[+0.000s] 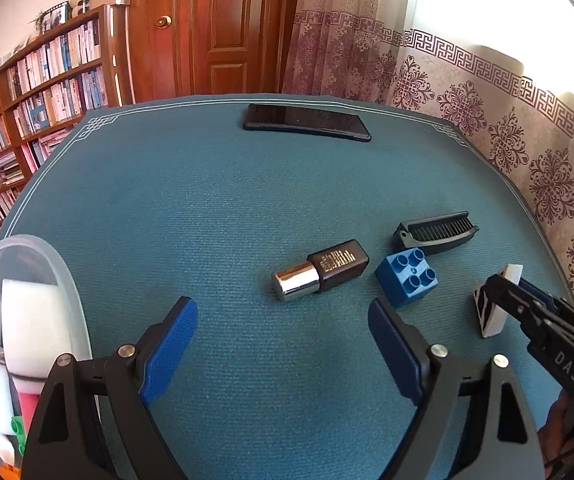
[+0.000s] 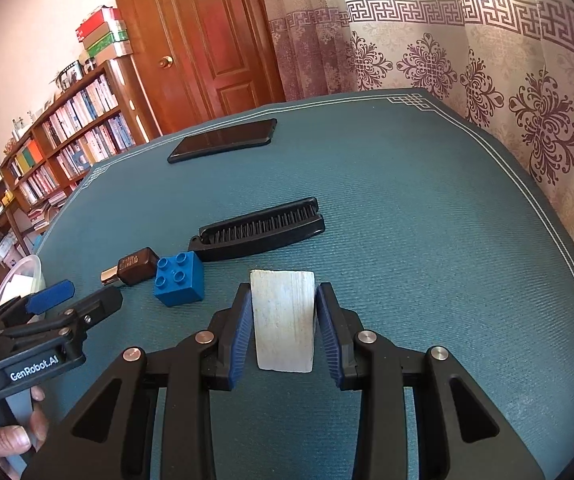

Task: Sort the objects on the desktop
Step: 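Grasp the brown-and-silver bottle with the left gripper while the right gripper holds the sponge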

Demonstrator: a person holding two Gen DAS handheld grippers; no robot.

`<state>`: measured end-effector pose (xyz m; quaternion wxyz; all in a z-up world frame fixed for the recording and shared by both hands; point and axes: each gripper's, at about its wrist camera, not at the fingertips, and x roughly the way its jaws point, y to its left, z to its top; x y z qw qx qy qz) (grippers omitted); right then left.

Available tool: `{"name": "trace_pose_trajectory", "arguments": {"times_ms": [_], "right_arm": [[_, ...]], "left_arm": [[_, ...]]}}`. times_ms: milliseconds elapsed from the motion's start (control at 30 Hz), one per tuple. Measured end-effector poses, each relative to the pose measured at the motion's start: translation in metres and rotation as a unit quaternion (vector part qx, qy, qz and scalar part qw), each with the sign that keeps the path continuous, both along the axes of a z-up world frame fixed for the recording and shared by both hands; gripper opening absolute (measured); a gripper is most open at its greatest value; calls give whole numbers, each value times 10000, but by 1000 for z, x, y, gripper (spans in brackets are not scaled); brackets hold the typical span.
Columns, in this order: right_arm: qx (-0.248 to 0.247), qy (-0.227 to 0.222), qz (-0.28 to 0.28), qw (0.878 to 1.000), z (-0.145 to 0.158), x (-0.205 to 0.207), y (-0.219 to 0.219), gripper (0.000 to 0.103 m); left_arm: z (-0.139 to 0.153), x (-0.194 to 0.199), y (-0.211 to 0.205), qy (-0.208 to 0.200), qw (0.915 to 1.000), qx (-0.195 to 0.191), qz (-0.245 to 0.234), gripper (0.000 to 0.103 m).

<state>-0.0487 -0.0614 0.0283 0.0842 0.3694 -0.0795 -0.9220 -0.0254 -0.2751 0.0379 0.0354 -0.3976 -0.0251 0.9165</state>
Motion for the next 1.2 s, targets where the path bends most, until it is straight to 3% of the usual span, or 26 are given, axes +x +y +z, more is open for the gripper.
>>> {"name": "trace_pose_trajectory", "arguments": {"times_ms": [367,1000,1067,1133,1200], "right_arm": [[-78,-1,72,9999,-2,0,1,35],[4,45,47,10000,-4,0,-2,35],[8,48,47,10000,-5,0,-3,35],[3,47,48,10000,-4,0,-2,35],[5,47,48,10000,-4,0,-2,35]], "left_arm": [[-5,-30,14,-61,9997,-231,-28,90],[-15,-38,26,-145,9991,-390,-29,90],[-15,-38,25,-133,9993,-360,-42,87],[-13,-36,25,-62,9994,-334,-53,71],[-12,-34,26,2,9995,-318,-91,63]]}}
